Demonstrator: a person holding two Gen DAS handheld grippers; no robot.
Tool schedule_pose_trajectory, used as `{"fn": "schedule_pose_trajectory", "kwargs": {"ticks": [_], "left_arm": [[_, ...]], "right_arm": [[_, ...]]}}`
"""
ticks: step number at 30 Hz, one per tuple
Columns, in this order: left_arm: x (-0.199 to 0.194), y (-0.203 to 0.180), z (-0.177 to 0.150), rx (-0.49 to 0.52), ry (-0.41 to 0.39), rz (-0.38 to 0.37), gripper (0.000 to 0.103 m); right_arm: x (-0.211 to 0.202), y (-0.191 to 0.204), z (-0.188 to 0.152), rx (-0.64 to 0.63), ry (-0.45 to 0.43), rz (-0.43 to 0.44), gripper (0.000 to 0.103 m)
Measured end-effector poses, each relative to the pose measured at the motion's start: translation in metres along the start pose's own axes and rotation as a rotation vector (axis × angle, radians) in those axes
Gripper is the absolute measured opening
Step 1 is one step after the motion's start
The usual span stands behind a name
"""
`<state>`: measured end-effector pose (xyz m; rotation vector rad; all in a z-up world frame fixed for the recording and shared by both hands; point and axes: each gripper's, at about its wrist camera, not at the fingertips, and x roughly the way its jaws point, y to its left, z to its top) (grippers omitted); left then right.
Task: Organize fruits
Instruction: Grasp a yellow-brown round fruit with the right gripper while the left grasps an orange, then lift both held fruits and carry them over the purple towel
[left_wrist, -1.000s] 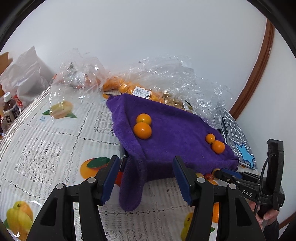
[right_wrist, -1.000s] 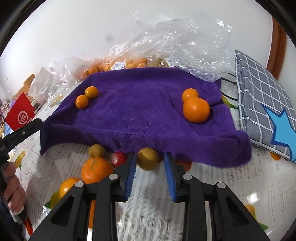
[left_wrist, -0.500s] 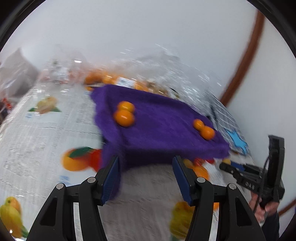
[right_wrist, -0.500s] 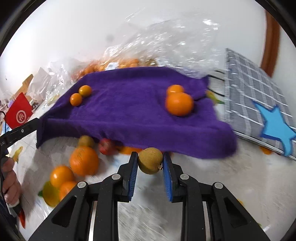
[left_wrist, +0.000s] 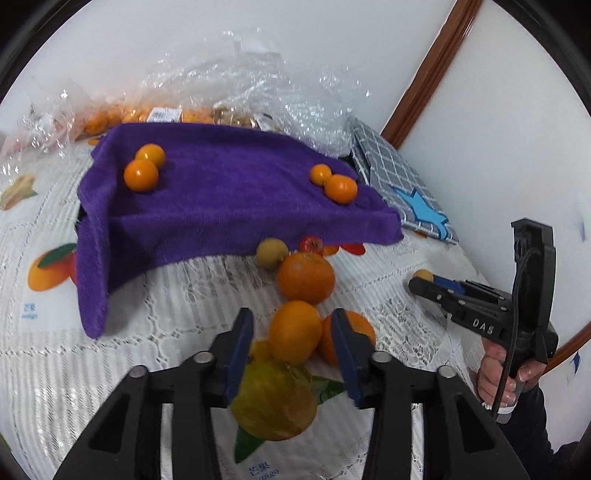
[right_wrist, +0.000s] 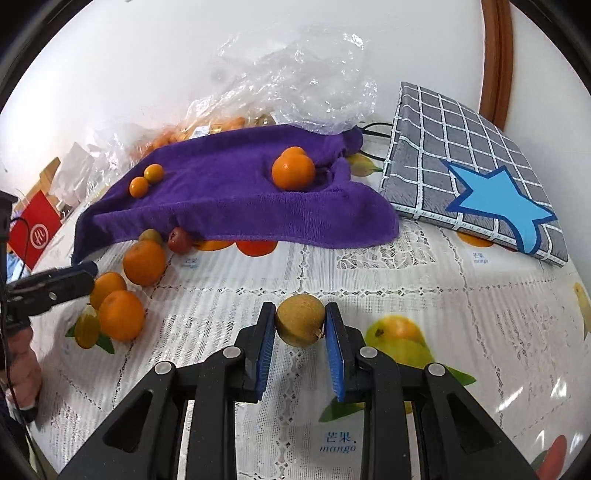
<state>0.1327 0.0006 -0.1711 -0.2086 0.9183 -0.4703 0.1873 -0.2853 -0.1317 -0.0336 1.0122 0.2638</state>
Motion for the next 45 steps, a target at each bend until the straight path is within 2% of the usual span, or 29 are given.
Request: {"fn": "schedule_pose_trajectory", "kwargs": {"ticks": [8, 11, 14, 16, 18, 23, 26, 29, 32, 37, 45], "left_arm": [[0.004, -0.002, -0.003, 0.007, 0.012, 0.006, 0.03], [-0.002, 0.002, -0.001, -0.003, -0.021, 0.043, 0.03], [-0.009, 0.014, 0.002, -0.061, -0.055, 0.081, 0.03], [-0.008, 0.021, 0.003, -0.089, -0.054, 0.124, 0.03], [-0.007, 0.023, 0.003, -0.097, -0.051, 0.135, 0.03], [-0.001, 0.015, 0.004, -0.05, -0.04, 0.152, 0.031], [0.009, 0.016, 0.005, -0.047, 0.015, 0.126, 0.033], [0.011, 0.01, 0.006, -0.019, 0.018, 0.152, 0.031], [0.009, 0.012, 0.005, -0.028, 0.011, 0.142, 0.03], [0.002, 0.013, 0.004, -0.039, -0.029, 0.148, 0.03], [-0.02, 0.019, 0.008, -0.068, -0.153, 0.197, 0.03]], "right_arm": [[0.0, -0.01, 0.0, 0.071, -0.002, 0.025, 0.027], [0.003, -0.007, 0.0, 0.061, 0.014, 0.031, 0.027], [0.003, -0.006, -0.001, 0.053, 0.013, 0.043, 0.027], [0.003, -0.008, -0.001, 0.058, 0.014, 0.053, 0.027], [0.004, -0.01, -0.001, 0.068, 0.017, 0.064, 0.027], [0.004, -0.01, -0.001, 0.074, 0.021, 0.08, 0.027], [0.005, -0.011, -0.001, 0.078, 0.025, 0.084, 0.027], [0.005, -0.012, -0.001, 0.085, 0.022, 0.092, 0.027], [0.005, -0.013, -0.001, 0.09, 0.02, 0.093, 0.027], [0.005, -0.013, -0.001, 0.09, 0.019, 0.095, 0.027], [0.001, -0.012, -0.003, 0.102, -0.001, 0.095, 0.027]]}}
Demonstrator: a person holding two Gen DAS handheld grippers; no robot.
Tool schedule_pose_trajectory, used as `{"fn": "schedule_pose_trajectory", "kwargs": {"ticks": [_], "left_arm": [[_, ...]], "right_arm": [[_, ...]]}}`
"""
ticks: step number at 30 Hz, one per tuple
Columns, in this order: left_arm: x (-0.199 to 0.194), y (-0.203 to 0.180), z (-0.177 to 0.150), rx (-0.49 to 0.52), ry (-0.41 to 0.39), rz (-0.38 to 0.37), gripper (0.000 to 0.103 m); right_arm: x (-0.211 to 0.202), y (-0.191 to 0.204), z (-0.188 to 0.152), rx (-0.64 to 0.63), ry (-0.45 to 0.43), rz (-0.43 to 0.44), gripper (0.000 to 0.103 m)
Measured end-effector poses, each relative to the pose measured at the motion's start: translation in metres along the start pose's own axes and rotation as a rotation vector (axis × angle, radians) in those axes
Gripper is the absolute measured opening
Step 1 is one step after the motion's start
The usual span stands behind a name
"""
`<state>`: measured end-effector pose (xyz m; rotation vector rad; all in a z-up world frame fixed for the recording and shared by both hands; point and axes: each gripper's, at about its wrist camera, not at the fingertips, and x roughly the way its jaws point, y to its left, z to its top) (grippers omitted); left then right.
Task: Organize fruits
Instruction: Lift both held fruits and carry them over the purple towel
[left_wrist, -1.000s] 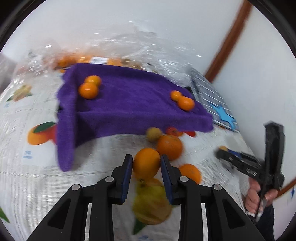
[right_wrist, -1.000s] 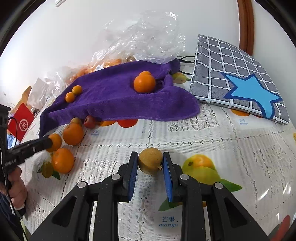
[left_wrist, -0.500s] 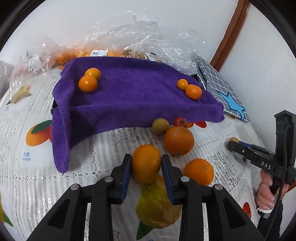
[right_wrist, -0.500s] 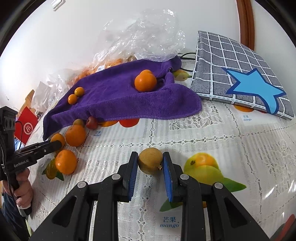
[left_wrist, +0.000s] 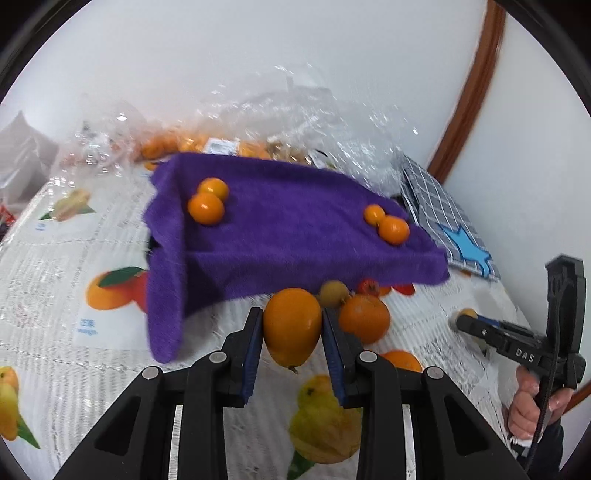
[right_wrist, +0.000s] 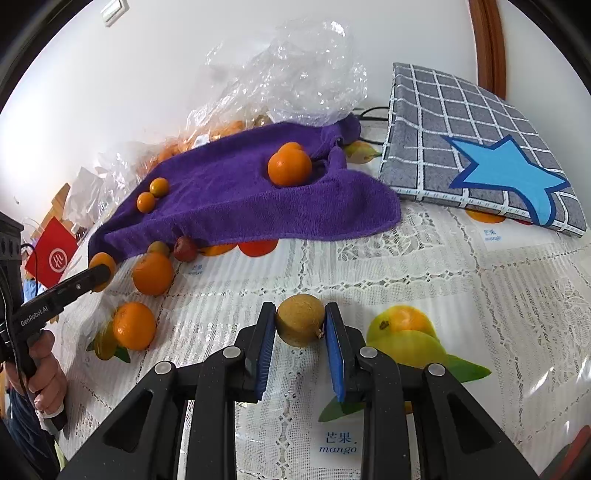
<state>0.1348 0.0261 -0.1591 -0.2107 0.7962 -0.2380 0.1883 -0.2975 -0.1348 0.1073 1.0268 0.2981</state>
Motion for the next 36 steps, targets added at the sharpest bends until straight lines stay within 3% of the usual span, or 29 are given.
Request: {"fn": "schedule_pose_trajectory", "kwargs": {"ticks": [6, 13, 20, 26, 32, 36], "left_arm": [[-0.006, 0.014, 0.017, -0.03, -0.027, 0.04, 0.03], [-0.008, 0.025, 0.067, -0.027, -0.095, 0.087, 0.03], [0.013, 0.043, 0.093, -0.072, -0.156, 0.112, 0.03], [0.035, 0.06, 0.085, -0.105, -0.114, 0.113, 0.03], [0.041, 0.057, 0.081, -0.11, -0.083, 0.064, 0.03], [0.051, 0.054, 0.077, -0.093, -0.044, 0.069, 0.03]], "right_arm": [[-0.006, 0.006, 0.013, -0.005, -0.026, -0.005, 0.027], [-0.011, 0.019, 0.076, -0.012, -0.127, 0.017, 0.027], [0.013, 0.033, 0.12, -0.023, -0.155, 0.008, 0.027], [0.046, 0.051, 0.12, -0.059, -0.125, 0.022, 0.027], [0.07, 0.066, 0.112, -0.108, -0.102, 0.01, 0.027], [0.082, 0.075, 0.104, -0.164, -0.076, -0.002, 0.027]]}}
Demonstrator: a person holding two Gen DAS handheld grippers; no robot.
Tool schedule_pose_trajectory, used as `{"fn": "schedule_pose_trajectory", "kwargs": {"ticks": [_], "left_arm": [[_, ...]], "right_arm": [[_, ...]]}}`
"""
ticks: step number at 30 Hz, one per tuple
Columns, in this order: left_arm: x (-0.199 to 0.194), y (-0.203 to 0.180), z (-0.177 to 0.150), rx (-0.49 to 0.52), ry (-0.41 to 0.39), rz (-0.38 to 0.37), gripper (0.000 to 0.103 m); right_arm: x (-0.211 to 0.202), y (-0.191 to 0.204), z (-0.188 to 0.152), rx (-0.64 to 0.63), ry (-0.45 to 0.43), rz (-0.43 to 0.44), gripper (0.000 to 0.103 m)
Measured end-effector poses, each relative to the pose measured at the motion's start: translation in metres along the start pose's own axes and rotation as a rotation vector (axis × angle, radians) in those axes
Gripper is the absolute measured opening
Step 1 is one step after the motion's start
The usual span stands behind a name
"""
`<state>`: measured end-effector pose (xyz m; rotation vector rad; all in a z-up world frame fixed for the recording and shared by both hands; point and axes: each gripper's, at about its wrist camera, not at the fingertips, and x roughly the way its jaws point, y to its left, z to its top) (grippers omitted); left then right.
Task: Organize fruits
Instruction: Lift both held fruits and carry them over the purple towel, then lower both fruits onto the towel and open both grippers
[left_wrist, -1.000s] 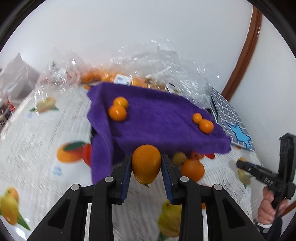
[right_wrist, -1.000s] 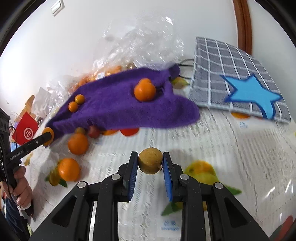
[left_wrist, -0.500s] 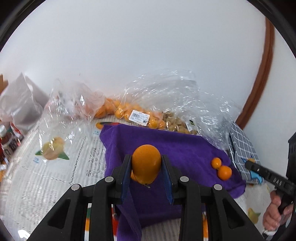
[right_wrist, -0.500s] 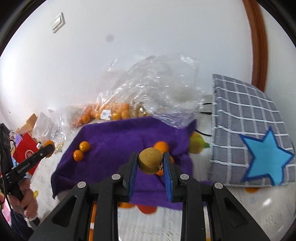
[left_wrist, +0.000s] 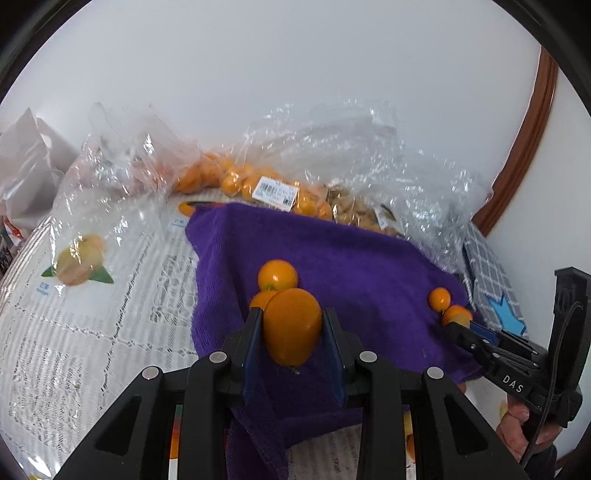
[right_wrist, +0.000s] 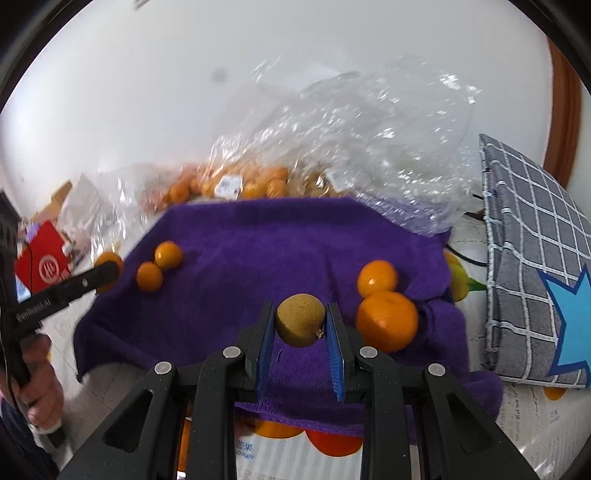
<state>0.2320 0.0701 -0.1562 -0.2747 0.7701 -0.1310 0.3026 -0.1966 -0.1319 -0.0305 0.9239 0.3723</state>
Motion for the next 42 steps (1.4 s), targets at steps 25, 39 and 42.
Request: {"fn": "schedule_pose_trajectory", "kwargs": {"ticks": [25, 39, 42], "left_arm": [[0.019, -0.01, -0.008, 0.046, 0.088, 0.018, 0.03], [0.023, -0.012, -0.008, 0.064, 0.098, 0.033, 0.03], [0.023, -0.013, -0.008, 0.071, 0.099, 0.036, 0.03]], "right_arm": [[0.024, -0.007, -0.005, 0.021, 0.094, -0.025, 0.027], [0.028, -0.006, -0.004, 0.008, 0.108, -0.033, 0.027], [0.028, -0.006, -0.004, 0.006, 0.108, -0.034, 0.027]]}}
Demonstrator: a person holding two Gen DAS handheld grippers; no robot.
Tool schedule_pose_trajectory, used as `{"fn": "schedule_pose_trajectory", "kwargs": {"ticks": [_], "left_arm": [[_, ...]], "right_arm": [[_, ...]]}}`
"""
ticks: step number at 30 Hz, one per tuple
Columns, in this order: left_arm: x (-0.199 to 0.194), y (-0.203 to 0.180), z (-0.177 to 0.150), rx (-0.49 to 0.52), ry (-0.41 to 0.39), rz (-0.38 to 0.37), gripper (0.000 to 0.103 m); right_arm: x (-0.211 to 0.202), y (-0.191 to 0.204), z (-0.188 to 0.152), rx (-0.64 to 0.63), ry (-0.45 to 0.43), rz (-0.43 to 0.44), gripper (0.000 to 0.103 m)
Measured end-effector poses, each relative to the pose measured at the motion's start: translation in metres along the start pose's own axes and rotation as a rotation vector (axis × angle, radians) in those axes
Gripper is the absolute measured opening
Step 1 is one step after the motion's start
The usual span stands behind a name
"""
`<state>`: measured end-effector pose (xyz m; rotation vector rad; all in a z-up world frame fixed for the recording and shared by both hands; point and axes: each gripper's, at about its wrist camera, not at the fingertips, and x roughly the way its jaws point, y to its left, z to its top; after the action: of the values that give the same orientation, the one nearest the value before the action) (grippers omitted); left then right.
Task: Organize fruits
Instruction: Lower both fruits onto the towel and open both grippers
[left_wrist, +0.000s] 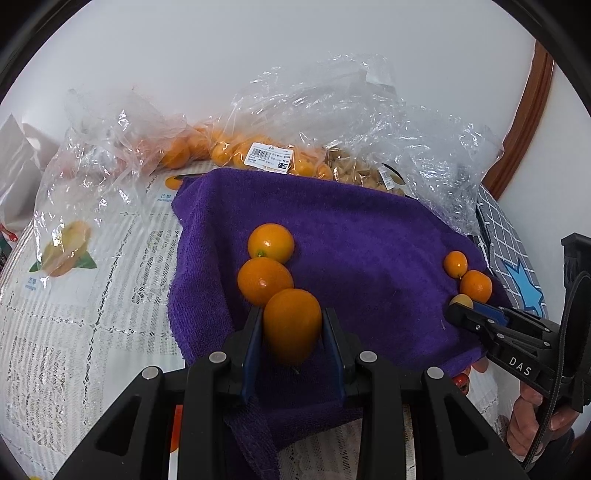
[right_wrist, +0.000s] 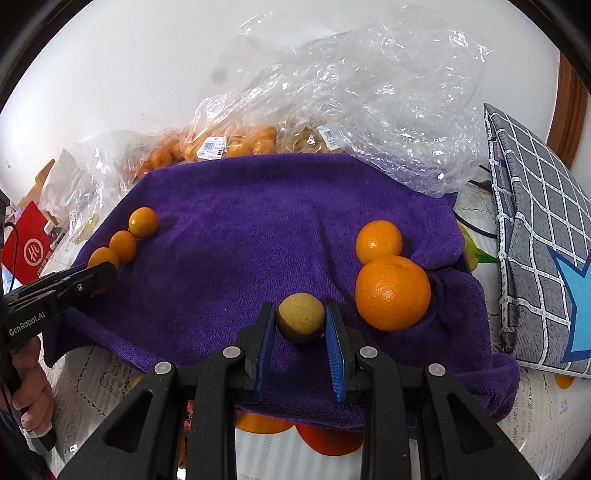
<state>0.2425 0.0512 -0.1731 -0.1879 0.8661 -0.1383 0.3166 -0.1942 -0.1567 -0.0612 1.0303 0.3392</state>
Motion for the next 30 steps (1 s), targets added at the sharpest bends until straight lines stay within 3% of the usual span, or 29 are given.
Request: {"fn": "schedule_pose_trajectory", "kwargs": {"ticks": [12, 19, 24, 30], "left_arm": [[0.0, 0.0, 0.001, 0.004, 0.001, 0.0, 0.03], [-0.001, 0.001, 0.001, 0.0, -0.002, -0.008, 0.031], [-0.008, 0.0, 0.001, -0.004, -0.03, -0.021, 0.039], [-0.014, 0.002, 0.003, -0.013, -0.066, -0.034, 0.042]], "right_arm": [[-0.003, 0.0, -0.001, -0.005, -0.016, 0.0, 0.029], [-0.009, 0.001, -0.002, -0.009, -0.033, -0.007, 0.039], [-0.016, 0.004, -0.002, -0.014, -0.055, -0.013, 0.042], [-0.03, 0.002, -0.001, 0.009, -0.111, -0.027, 0.05]]}}
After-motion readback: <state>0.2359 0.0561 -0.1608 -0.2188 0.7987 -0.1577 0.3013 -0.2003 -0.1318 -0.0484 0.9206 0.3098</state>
